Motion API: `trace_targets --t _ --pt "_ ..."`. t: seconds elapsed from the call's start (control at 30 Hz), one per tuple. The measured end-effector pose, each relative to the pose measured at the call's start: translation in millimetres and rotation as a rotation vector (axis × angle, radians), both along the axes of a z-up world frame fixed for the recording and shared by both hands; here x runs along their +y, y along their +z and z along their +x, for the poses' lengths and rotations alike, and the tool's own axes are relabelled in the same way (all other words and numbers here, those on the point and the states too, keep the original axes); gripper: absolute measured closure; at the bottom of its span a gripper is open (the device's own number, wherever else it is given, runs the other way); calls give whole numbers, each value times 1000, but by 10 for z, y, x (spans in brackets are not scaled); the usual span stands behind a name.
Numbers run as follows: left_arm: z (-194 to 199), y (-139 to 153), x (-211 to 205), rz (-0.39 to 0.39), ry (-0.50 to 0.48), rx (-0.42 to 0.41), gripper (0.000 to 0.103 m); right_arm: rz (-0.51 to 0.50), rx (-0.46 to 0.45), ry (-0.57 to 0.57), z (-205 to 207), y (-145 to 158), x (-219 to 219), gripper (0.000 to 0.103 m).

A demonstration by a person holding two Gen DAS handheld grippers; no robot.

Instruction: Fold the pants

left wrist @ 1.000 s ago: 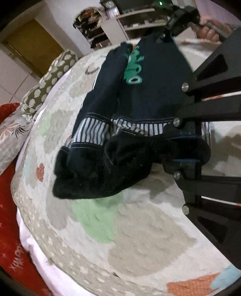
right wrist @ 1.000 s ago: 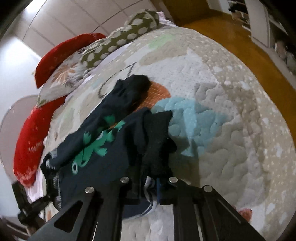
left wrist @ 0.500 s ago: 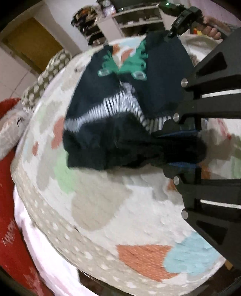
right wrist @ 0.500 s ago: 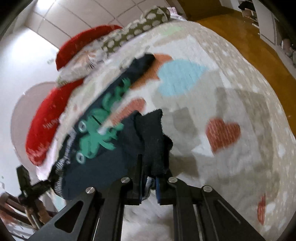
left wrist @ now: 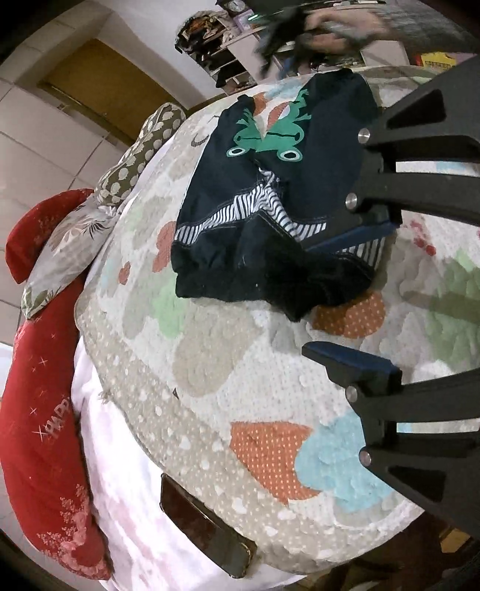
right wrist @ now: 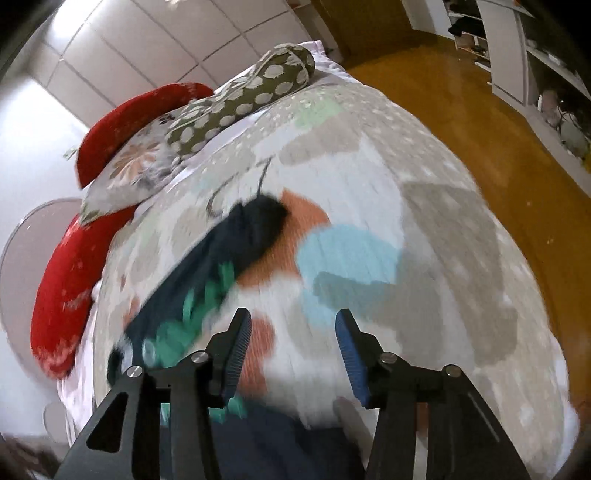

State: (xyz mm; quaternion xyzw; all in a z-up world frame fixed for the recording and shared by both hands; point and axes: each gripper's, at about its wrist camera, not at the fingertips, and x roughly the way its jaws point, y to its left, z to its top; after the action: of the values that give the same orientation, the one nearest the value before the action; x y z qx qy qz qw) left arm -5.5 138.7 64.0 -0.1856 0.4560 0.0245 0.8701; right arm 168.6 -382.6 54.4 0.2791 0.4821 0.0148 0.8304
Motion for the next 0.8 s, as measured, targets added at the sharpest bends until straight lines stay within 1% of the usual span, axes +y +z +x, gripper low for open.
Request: trace_targets --t 0.13,0.17,0.23,0.27,0.3,0.33,0.37,0.43,0.53,0.6,0.7,0.73,0.77,0.8 --pt "1 -60 56 3 18 9 54 -33 33 -49 682 -148 102 51" --pt "10 -90 78 0 23 20 54 -51 58 -54 875 -219 153 51" --pt "18 -137 109 -14 29 35 54 -67 93 -70 1045 -344 194 51" --pt "21 -151 117 -19 29 38 54 -65 97 -77 1086 -380 209 57" --pt "24 -161 123 -23 28 40 54 -49 85 -68 1096 -376 211 86" --pt "29 -169 122 -25 28 43 54 -11 67 -45 1083 -346 214 94" --pt "43 -178 117 -29 28 44 54 3 53 -37 1058 -303 210 94" --pt "61 -191 92 -41 24 44 54 -54 21 -31 925 -164 180 94" --pt "55 -193 16 -51 5 42 54 -59 15 -37 717 -96 59 94" --pt "34 -170 -37 -47 -12 38 54 -47 13 -53 545 -102 -54 95" --pt "-7 -82 -67 -22 -17 23 53 -70 31 -54 364 -197 -161 93" --pt "-10 -53 -62 -15 -18 17 51 -61 44 -66 308 -233 -210 92" --pt "-12 -4 -60 -3 -20 7 46 -48 62 -108 228 -281 -289 88" --pt "-6 20 -52 3 -18 3 45 -37 69 -136 157 -303 -353 86"
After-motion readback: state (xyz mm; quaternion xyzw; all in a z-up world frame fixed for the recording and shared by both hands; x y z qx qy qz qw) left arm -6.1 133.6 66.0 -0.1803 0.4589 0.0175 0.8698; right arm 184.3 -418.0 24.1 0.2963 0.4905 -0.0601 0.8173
